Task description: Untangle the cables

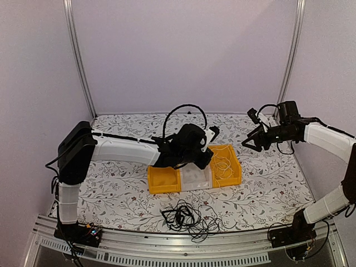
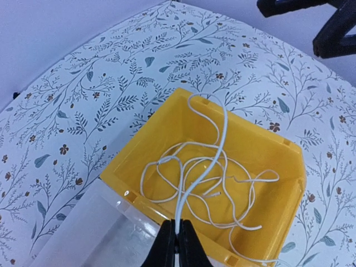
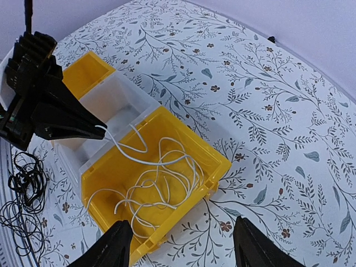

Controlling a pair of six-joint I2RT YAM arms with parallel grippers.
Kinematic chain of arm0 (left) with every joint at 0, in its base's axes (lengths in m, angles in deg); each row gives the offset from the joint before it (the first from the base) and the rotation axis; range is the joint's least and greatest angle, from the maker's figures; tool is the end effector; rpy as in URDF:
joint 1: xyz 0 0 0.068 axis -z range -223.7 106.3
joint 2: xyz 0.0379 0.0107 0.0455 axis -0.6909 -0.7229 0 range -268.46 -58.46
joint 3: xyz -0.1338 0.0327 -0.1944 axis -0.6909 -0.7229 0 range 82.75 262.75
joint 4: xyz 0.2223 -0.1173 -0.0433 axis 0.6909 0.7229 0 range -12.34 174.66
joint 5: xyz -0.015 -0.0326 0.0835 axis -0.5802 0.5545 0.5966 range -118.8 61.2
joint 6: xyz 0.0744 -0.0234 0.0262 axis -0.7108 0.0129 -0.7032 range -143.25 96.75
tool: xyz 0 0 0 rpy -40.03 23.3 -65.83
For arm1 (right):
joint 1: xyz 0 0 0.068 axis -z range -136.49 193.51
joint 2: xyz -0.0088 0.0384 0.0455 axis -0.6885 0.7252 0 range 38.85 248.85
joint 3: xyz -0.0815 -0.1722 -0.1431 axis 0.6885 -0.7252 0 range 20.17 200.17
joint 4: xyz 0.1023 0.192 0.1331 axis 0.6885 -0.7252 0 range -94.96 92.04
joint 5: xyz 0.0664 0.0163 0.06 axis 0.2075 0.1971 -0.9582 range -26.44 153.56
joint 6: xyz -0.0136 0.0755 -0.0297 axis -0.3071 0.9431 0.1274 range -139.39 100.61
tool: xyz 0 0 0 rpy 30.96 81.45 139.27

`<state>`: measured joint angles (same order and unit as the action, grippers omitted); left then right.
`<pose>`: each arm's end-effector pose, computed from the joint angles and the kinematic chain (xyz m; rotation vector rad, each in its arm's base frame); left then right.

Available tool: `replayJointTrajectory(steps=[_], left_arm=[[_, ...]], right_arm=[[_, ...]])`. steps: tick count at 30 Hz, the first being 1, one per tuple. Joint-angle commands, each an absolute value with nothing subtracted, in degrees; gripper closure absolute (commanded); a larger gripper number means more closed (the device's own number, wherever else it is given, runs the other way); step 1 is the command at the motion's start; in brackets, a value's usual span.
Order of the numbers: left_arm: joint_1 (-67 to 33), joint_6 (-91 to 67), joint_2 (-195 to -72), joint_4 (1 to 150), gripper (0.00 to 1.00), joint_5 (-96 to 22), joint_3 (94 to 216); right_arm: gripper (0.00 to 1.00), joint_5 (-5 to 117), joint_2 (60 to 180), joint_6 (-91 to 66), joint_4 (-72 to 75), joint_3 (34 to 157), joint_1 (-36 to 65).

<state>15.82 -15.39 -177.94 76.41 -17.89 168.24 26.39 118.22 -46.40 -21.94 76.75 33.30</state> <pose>0.2574 -0.4108 0.1506 0.8426 1.9998 -0.4841 0.2979 0.0977 0.2052 -0.9980 2.0287 0.6158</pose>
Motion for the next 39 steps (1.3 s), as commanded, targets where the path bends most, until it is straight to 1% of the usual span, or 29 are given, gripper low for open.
replayJointTrajectory(steps=[1,3,8,11,17,23,24,27,29,34,39], left_arm=[[15.0,-16.4,-173.6,83.4,1.0,-22.7,169.7],[14.7,-16.1,-174.3,85.0,1.0,-23.7,171.4],[14.5,-16.2,-180.7,92.2,1.0,-24.6,181.4],[14.4,-15.5,-183.8,93.4,1.0,-25.3,185.0],[14.2,-13.9,-187.5,94.4,1.0,-27.0,188.9],[14.2,-12.6,-188.0,94.0,1.0,-28.4,188.2],[14.2,-12.5,-188.1,94.1,0.96,-28.4,188.3],[14.2,-12.6,-187.0,94.1,0.79,-27.0,187.8],[14.2,-12.9,-185.2,93.4,0.72,-25.9,186.5],[14.2,-13.9,-179.1,93.5,0.63,-22.0,181.2],[14.1,-14.5,-170.7,90.4,0.59,-19.7,171.4]], right_arm=[[0.33,23.5,119.8,-47.9,-22.3,76.8,33.2],[0.33,23.1,120.1,-48.3,-22.8,76.8,33.3],[0.32,22.4,120.5,-48.9,-23.5,77.0,33.2],[0.32,21.7,120.3,-49.4,-24.0,76.9,33.2],[0.32,21.6,119.9,-49.5,-23.8,76.9,33.2],[0.32,21.8,120.6,-49.7,-24.0,76.9,33.2],[0.32,21.8,120.7,-49.7,-24.0,77.0,33.3],[0.32,21.7,120.9,-49.7,-24.1,77.0,33.3],[0.32,21.6,121.0,-49.9,-24.2,76.9,33.2],[0.32,21.6,121.4,-50.1,-24.2,76.9,33.2],[0.32,21.8,122.1,-50.5,-24.6,77.1,32.9]])
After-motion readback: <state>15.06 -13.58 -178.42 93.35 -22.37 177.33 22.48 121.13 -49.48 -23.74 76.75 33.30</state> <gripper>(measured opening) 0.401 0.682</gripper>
